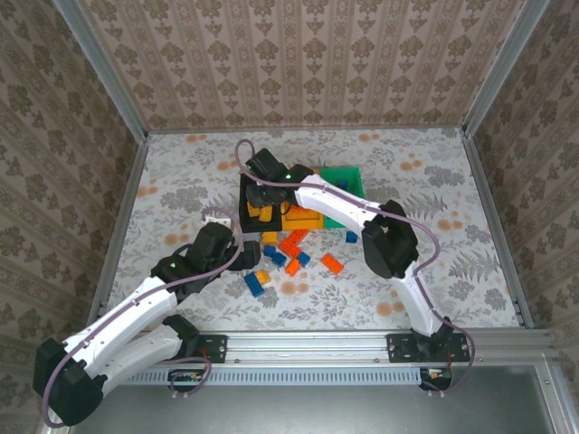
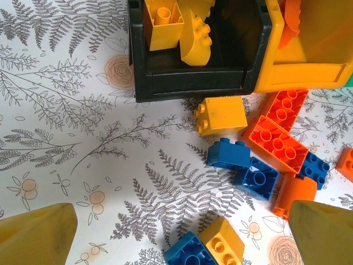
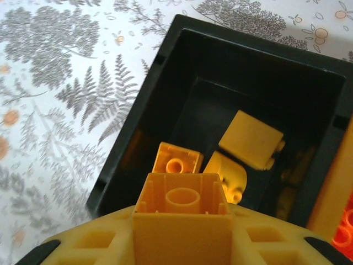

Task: Sort the legos into containers by color

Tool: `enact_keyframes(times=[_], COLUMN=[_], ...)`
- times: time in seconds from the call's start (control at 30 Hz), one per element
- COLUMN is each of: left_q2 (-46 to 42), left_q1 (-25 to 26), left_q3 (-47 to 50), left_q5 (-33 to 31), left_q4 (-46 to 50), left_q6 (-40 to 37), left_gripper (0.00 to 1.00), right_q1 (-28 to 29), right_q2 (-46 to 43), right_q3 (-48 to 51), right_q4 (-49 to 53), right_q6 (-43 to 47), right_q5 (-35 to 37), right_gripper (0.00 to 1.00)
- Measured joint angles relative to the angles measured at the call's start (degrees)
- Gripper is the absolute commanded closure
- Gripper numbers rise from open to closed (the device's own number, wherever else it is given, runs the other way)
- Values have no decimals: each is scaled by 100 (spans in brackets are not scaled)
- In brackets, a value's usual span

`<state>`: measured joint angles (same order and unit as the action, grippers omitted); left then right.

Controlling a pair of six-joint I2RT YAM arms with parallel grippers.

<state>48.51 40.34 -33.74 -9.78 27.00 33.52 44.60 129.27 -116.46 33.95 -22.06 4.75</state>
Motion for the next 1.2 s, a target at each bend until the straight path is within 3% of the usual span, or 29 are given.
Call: enact_keyframes(times=[0.13,0.33,0.47,0.83,1.03,1.2], left_q2=[2,2,-2,-59,63,140], left_q1=[0,0,0,-63,-96,-118], left_q3=[2,2,2,2,13,111], left_q5=[17,35,37,39,61,83], left_q4=[37,90,90,37,-114,-173], left_q6=[-2,-4,-4,-2,-2,0], left_gripper=[0,0,0,0,0,0], right_q1=[-46,-46,-46,-46,-87,-160], right_q2=[439,356,-376,-3781,-3941,-3499], right_q3=[-584,-625,332,4282,5499,5685], right_q4=[205,208,-17,-306,4,90], right_q6=[-76,-92,-168,-407,-474,-470], right_q5=[76,94,87,107,79,83], right_gripper=[35,23,21,17,17,19])
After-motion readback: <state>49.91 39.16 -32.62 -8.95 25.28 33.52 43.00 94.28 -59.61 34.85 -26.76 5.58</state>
